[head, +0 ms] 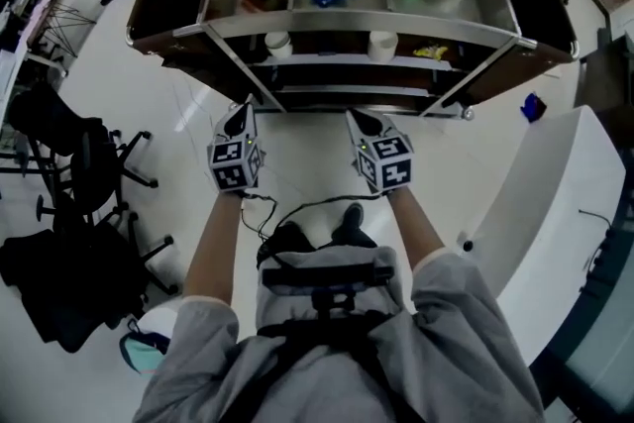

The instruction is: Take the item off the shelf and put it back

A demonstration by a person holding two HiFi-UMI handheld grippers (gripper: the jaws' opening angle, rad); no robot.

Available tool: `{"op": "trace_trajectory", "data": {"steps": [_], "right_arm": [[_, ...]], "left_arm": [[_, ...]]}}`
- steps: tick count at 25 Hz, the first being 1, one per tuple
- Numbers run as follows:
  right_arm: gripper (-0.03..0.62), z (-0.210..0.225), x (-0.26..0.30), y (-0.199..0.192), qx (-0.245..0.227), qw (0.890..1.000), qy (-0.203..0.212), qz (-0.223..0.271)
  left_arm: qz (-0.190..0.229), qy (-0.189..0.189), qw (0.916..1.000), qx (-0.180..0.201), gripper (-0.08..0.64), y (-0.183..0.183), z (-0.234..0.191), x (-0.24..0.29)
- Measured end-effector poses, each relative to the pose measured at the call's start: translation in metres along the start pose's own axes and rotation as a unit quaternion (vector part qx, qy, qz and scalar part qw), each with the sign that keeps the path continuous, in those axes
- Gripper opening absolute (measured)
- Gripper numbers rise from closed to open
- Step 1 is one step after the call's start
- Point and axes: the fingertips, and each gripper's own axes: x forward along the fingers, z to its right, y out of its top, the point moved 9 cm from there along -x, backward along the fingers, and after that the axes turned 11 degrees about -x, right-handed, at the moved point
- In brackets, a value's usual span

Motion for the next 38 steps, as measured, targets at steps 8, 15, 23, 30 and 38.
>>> {"op": "trace_trajectory", "data": {"steps": [8, 15, 23, 30, 38], "right_arm": [[0.009, -0.033, -0.055, -0.017, 0.025, 0.997, -0.069, 0.004], [0.009, -0.076, -0.084, -0.045, 0.043, 0.994, -0.097, -0.002], [0.009, -0.11, -0.107, -0.06, 0.031, 0.994, -0.1, -0.004], [0.008, -0.123, -0.111, -0.067, 0.024, 0.994, -0.102, -0.009], [0.008, -0.128, -0.118, -0.065, 0.018, 0.995, -0.099, -0.005]], "left_arm": [[0.005, -0.021, 0.9995, -0.022, 0.006, -0.013, -0.031, -0.071], [-0.009, -0.022, 0.9993, -0.029, 0.006, -0.046, -0.063, -0.118], [-0.02, -0.018, 0.9988, -0.041, 0.006, -0.07, -0.08, -0.154], [-0.026, -0.008, 0.9984, -0.05, 0.006, -0.089, -0.09, -0.172], [-0.021, -0.016, 0.9982, -0.054, 0.006, -0.093, -0.087, -0.184]]}}
